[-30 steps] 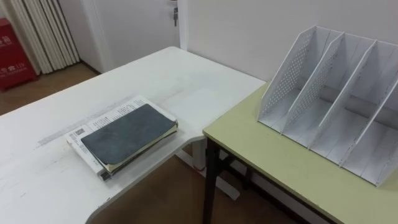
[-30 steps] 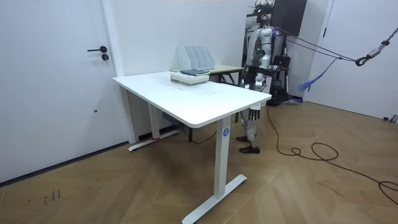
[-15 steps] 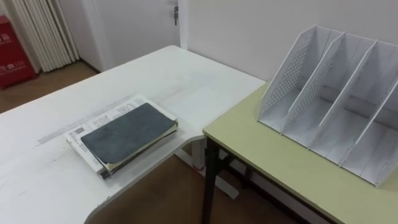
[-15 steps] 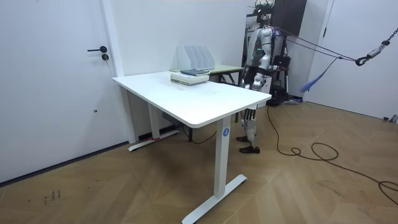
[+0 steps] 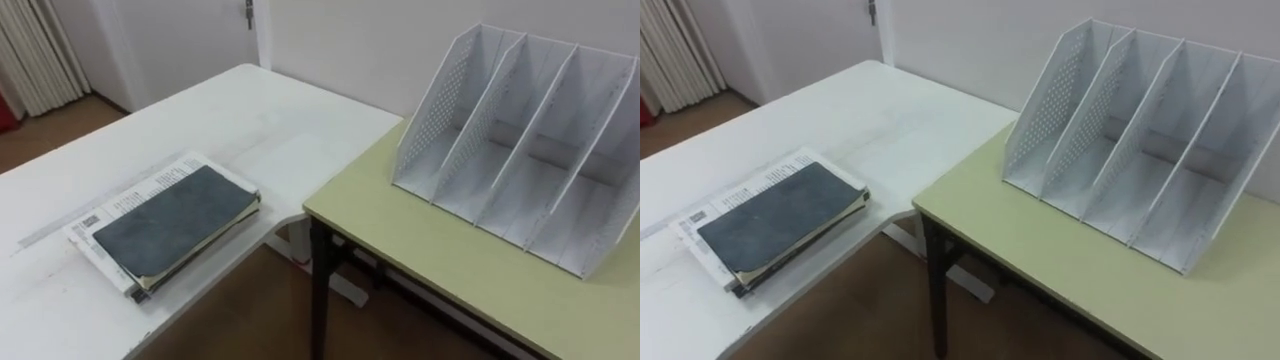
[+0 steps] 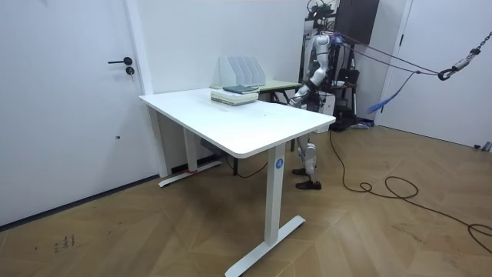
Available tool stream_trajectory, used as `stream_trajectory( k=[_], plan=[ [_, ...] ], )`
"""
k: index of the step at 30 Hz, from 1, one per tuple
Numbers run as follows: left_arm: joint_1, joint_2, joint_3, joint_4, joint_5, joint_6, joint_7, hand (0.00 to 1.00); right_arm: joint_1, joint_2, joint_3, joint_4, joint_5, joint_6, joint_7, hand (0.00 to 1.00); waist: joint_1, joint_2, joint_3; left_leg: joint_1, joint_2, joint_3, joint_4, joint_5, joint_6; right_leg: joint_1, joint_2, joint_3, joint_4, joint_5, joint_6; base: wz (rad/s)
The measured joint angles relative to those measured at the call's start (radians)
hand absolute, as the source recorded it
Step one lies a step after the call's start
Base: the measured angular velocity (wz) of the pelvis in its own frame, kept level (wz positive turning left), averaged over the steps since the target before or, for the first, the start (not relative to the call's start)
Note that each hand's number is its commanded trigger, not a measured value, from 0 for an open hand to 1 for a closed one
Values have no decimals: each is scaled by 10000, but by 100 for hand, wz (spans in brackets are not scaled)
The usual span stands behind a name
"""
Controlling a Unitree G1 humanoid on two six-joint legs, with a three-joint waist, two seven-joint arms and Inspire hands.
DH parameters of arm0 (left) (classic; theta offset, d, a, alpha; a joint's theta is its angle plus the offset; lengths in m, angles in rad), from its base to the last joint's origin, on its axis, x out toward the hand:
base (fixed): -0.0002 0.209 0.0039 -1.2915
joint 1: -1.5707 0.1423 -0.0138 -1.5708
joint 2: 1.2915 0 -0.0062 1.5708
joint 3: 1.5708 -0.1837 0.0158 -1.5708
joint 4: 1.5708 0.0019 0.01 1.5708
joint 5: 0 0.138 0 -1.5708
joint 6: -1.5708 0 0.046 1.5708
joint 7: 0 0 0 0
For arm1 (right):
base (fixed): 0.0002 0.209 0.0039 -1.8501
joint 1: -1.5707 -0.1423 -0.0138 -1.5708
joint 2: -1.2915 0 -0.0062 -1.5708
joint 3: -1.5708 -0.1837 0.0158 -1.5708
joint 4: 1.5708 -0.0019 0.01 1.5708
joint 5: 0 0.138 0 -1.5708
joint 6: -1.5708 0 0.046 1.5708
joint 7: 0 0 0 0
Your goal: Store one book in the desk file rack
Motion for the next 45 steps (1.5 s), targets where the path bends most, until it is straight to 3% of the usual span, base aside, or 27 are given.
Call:
stream_trajectory(
  k=[4, 9, 15, 19, 28, 37, 45],
  plan=[
    [-20, -1, -477, -372, 1205, -6, -15, 0, 21, -6, 144, -36, 75, 28, 2, 0, -121, 26, 26, 14, -11, -14, 3, -1, 0, -5, -13, 8, -8, 0, 0, -1],
    [-44, 187, -1239, -2126, 2756, -35, -27, 0, -293, -16, 246, 58, 54, 6, -19, 0, -202, 61, 46, -24, -7, -123, 2, 0, 1, -78, 2, -40, -155, 30, 12, 6],
    [-55, 649, -1396, -3947, 3787, -40, 315, 0, -307, -43, 250, 57, 43, 12, -22, 0, -378, 64, 35, -138, -10, -217, 24, 1, 1, -65, -6, -168, -180, 44, 0, 5],
    [-58, 746, -1397, -4835, 4660, 52, 592, 0, -304, -57, 359, 206, 102, 41, -2, 0, -394, 87, 33, -163, -1, -185, 14, 2, -1, -60, 20, -174, -182, 72, -5, 1],
    [-70, 836, -1358, -6404, 4919, -86, 1988, 0, -193, -38, 383, 450, 126, -29, -122, 0, -391, 132, 13, 24, 12, -145, 2, 2, -1, 274, 9, -172, -358, 116, 8, -1],
    [-173, 854, -1267, -6540, 5096, -451, 3200, 0, -56, -36, 444, 485, 119, -70, -34, 0, -361, 260, 8, 37, 11, -128, 1, 2, -2, 227, 32, -130, -368, 131, 1, 0],
    [-172, 1018, -1231, -6539, 5074, -456, 3691, 0, -81, -54, 424, 481, 88, -46, 332, 0, -361, 404, -37, 44, 13, -123, -1, 3, -3, 161, 32, -128, -352, 137, -2, 0]
  ],
)
